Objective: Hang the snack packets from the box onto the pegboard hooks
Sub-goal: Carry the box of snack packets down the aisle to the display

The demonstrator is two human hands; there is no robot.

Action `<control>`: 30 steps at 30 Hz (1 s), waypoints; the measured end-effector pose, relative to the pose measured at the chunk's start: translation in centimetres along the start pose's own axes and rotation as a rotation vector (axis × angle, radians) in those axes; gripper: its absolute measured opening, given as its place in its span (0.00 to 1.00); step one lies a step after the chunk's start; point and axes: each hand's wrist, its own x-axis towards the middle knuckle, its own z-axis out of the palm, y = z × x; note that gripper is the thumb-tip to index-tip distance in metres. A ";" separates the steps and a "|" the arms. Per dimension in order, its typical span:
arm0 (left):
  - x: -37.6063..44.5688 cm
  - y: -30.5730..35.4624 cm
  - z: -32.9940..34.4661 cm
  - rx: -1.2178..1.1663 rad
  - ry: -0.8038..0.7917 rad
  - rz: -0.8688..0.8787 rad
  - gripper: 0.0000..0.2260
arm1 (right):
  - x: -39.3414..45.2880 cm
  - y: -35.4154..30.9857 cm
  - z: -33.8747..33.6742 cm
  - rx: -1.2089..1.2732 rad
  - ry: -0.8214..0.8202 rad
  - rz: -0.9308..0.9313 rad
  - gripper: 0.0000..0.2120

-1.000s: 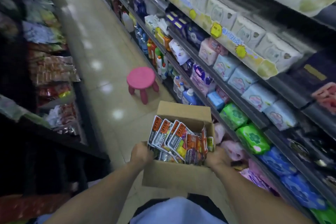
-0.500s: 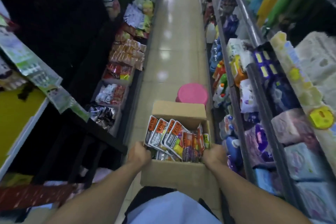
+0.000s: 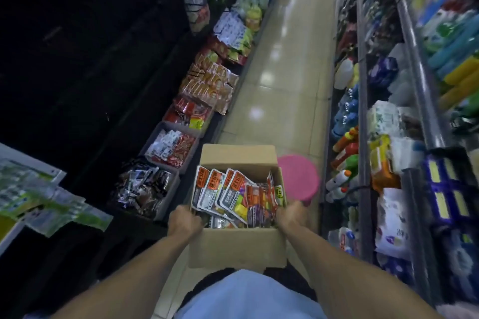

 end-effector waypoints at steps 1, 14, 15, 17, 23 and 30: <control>0.8 0.8 0.1 -0.007 0.015 -0.021 0.11 | 1.5 -1.1 -0.2 -0.028 -0.013 -0.008 0.15; 4.4 10.9 0.0 -0.288 0.179 -0.270 0.17 | 14.6 -17.3 -4.4 -0.347 -0.196 -0.335 0.15; 4.9 11.0 -0.3 -0.292 0.188 -0.301 0.16 | 15.1 -18.5 -4.0 -0.364 -0.210 -0.367 0.14; 5.8 11.0 -0.8 -0.289 0.198 -0.334 0.16 | 15.8 -20.5 -2.9 -0.391 -0.233 -0.418 0.09; 8.7 8.2 -2.3 -0.274 0.205 -0.418 0.15 | 15.4 -24.8 1.5 -0.448 -0.279 -0.544 0.07; 10.3 6.3 -2.0 -0.315 0.240 -0.536 0.14 | 15.3 -28.4 4.8 -0.570 -0.348 -0.663 0.05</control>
